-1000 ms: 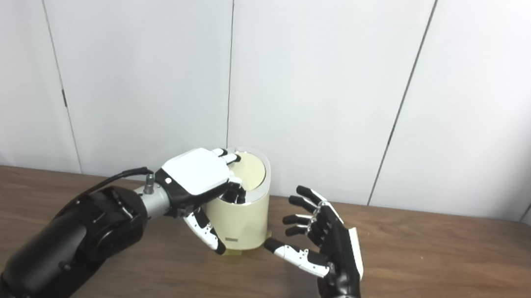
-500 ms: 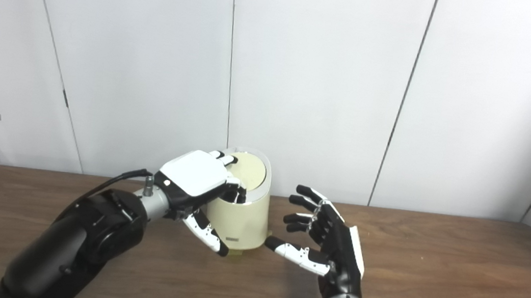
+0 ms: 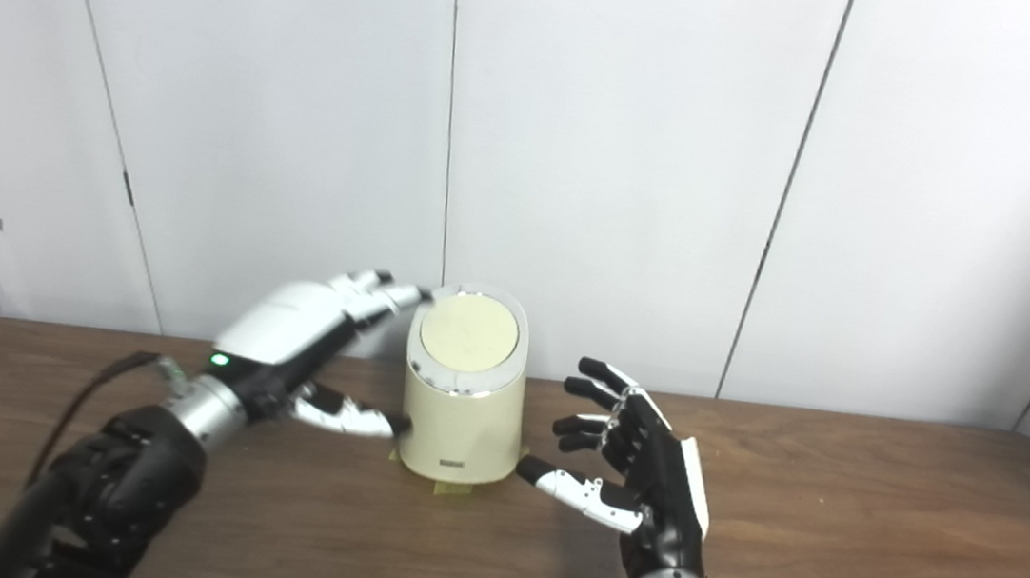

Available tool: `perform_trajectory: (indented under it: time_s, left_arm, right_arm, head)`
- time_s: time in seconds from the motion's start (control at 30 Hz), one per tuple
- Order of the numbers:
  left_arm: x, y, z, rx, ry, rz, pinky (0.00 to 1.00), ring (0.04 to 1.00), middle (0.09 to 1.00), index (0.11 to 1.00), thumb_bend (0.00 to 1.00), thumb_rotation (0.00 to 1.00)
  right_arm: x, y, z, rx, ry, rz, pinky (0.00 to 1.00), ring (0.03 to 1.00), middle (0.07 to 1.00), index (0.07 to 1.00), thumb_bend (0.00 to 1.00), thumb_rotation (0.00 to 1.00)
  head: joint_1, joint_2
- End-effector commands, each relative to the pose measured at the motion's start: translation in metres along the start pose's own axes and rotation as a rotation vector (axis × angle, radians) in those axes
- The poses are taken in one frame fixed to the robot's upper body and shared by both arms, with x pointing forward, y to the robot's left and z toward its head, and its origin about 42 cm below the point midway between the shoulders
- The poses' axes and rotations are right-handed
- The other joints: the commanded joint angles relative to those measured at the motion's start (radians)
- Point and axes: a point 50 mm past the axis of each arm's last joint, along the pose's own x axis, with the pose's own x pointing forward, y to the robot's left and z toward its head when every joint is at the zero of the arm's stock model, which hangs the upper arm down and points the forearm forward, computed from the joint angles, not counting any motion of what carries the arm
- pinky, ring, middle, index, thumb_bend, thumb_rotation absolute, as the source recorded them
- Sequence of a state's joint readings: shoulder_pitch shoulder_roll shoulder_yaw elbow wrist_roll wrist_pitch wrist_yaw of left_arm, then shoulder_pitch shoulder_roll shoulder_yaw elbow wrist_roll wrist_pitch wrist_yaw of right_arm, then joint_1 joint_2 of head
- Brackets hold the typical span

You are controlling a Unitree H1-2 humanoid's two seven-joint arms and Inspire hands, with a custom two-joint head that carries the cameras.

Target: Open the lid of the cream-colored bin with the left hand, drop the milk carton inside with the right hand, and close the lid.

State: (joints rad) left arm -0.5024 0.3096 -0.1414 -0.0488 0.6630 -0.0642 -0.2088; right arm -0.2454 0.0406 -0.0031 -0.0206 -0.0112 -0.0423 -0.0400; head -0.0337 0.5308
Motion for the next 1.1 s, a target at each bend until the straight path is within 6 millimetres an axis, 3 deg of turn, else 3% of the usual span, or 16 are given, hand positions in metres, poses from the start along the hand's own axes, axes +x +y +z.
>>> perform_trajectory:
  time_s: [0.0, 0.17, 0.33, 0.6, 0.8, 1.07]
  left_arm:
    - [-0.003, 0.006, 0.000, -0.072, -0.013, 0.084, 0.83, 0.963, 0.933, 0.956, 0.70, 0.33]
    - [-0.031, -0.010, -0.013, -0.296, 0.068, 0.114, 0.77, 0.870, 0.880, 0.895, 0.69, 0.27]
    - [-0.061, -0.032, -0.021, -0.529, 0.118, 0.070, 0.64, 0.728, 0.763, 0.801, 0.68, 0.13]
    - [-0.087, -0.058, -0.025, -0.733, 0.172, 0.160, 0.55, 0.619, 0.686, 0.797, 0.68, 0.22]
    - [-0.098, -0.066, -0.027, -0.814, 0.186, 0.185, 0.54, 0.624, 0.702, 0.804, 0.66, 0.27]
    - [-0.099, -0.066, -0.022, -0.848, 0.190, 0.192, 0.53, 0.643, 0.720, 0.790, 0.67, 0.24]
  right_arm:
    - [0.013, 0.000, 0.021, 0.002, -0.093, 0.001, 0.48, 0.546, 0.699, 0.723, 0.77, 0.11]
    - [0.013, -0.003, 0.020, 0.000, -0.087, 0.001, 0.50, 0.553, 0.702, 0.724, 0.78, 0.10]
    - [0.012, -0.007, 0.020, -0.001, -0.086, 0.016, 0.52, 0.570, 0.705, 0.727, 0.78, 0.11]
    - [0.009, -0.011, 0.020, -0.020, -0.087, 0.036, 0.49, 0.563, 0.712, 0.735, 0.75, 0.08]
    - [0.005, -0.014, 0.020, -0.039, -0.075, 0.060, 0.49, 0.584, 0.724, 0.742, 0.74, 0.10]
    - [0.002, -0.015, 0.019, -0.054, -0.061, 0.065, 0.47, 0.594, 0.726, 0.735, 0.76, 0.12]
  head:
    - [-0.001, 0.001]
    - [0.002, 0.003]
    - [0.005, 0.003]
    - [0.005, 0.002]
    - [0.007, 0.009]
    - [0.010, 0.016]
